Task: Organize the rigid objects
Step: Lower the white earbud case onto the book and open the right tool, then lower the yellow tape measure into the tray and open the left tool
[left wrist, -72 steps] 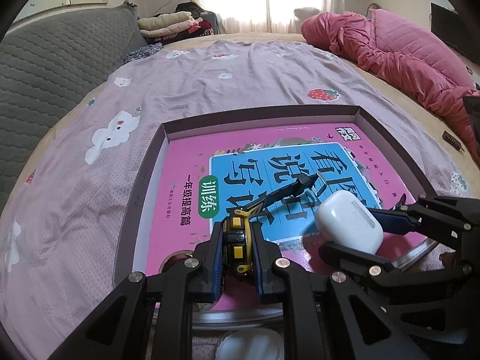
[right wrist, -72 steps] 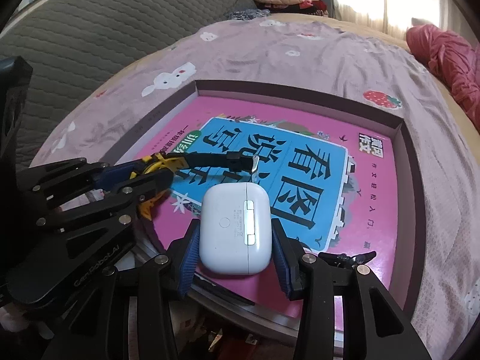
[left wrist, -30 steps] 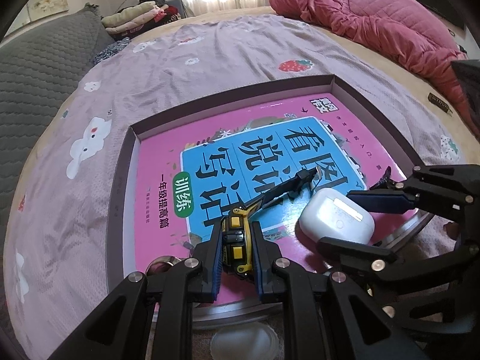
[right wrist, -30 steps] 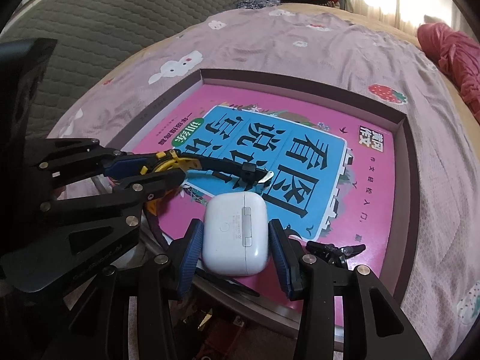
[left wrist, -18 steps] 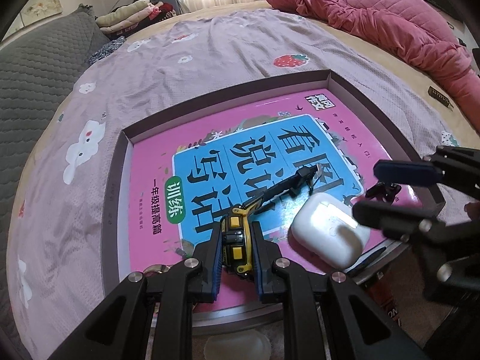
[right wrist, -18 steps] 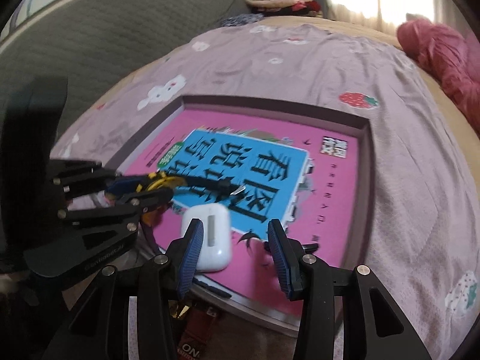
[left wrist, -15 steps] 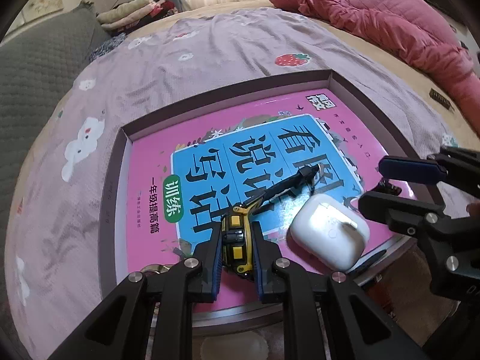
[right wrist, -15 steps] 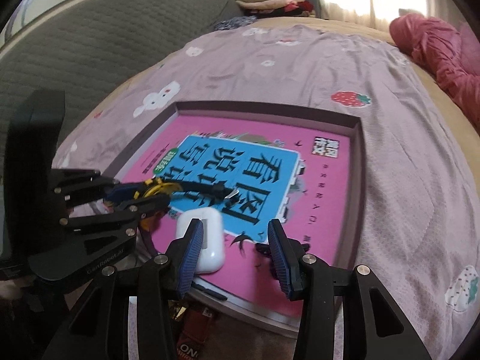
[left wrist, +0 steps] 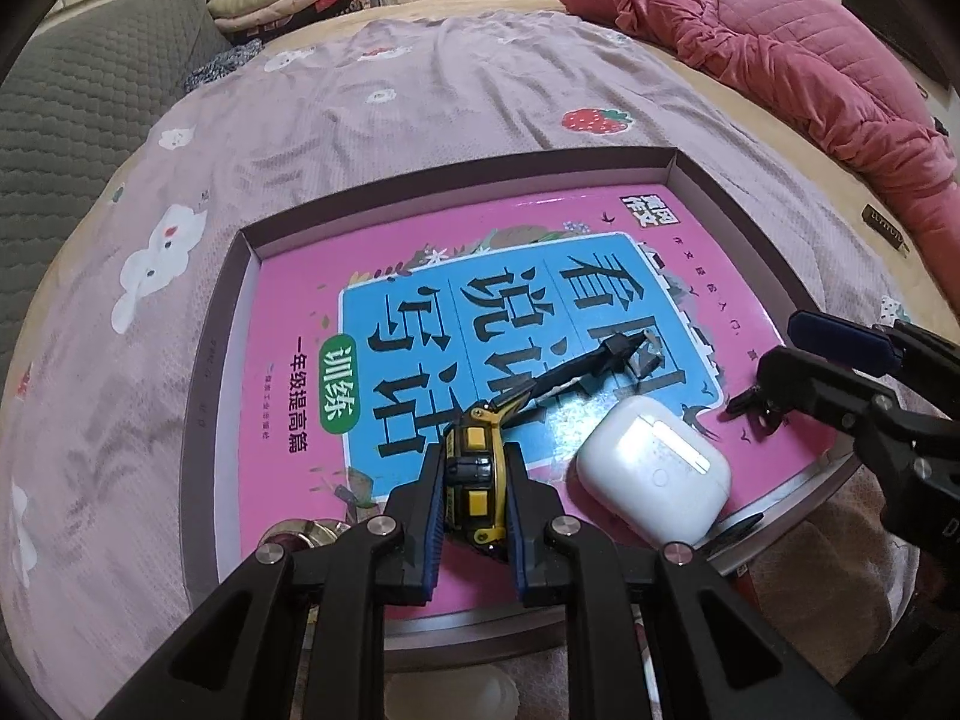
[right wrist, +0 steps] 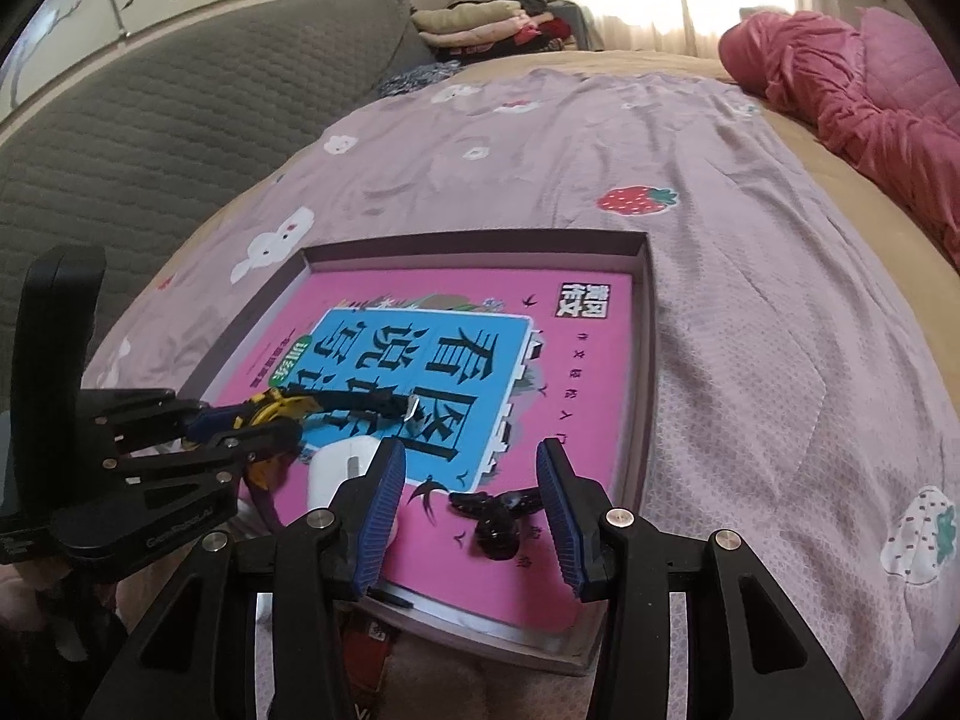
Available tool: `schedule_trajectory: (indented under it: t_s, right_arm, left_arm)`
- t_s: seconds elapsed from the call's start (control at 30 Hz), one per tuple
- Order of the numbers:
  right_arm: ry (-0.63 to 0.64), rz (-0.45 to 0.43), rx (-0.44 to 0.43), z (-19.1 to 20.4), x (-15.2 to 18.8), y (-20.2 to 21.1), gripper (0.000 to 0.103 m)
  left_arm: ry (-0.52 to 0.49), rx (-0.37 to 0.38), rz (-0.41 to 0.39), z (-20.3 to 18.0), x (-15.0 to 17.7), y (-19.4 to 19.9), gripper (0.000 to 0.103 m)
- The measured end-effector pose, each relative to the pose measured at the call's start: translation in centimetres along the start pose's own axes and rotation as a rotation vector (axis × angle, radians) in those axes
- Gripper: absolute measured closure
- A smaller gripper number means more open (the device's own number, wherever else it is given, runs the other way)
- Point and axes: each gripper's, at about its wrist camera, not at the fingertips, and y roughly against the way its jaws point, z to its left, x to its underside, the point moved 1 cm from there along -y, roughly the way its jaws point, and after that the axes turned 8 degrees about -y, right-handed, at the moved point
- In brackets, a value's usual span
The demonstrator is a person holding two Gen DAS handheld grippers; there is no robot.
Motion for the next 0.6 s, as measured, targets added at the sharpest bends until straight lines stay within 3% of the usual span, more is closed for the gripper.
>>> schedule_trajectory:
  t_s: [0.23,0.33,0.6]
  right_arm:
    - [-0.058,-0.040,-0.045,-1.1,0.3,0.6,0.054]
    - [-0.095,-0.082,-0.067,-1.5,0.5,1.4,0.049]
    - [-0.093,-0.180,-0.010,-0.8,1.8,3.8,0.042]
  left_arm:
    - [0.017,0.008,0.019,0.1,-0.2,-0.4,0.085]
    - [0.034,0.020,0.038,0.4,-0.1,-0.9,0.084]
    - [0.032,0.050,0.028,0.7,-0.2,-0.6,0.083]
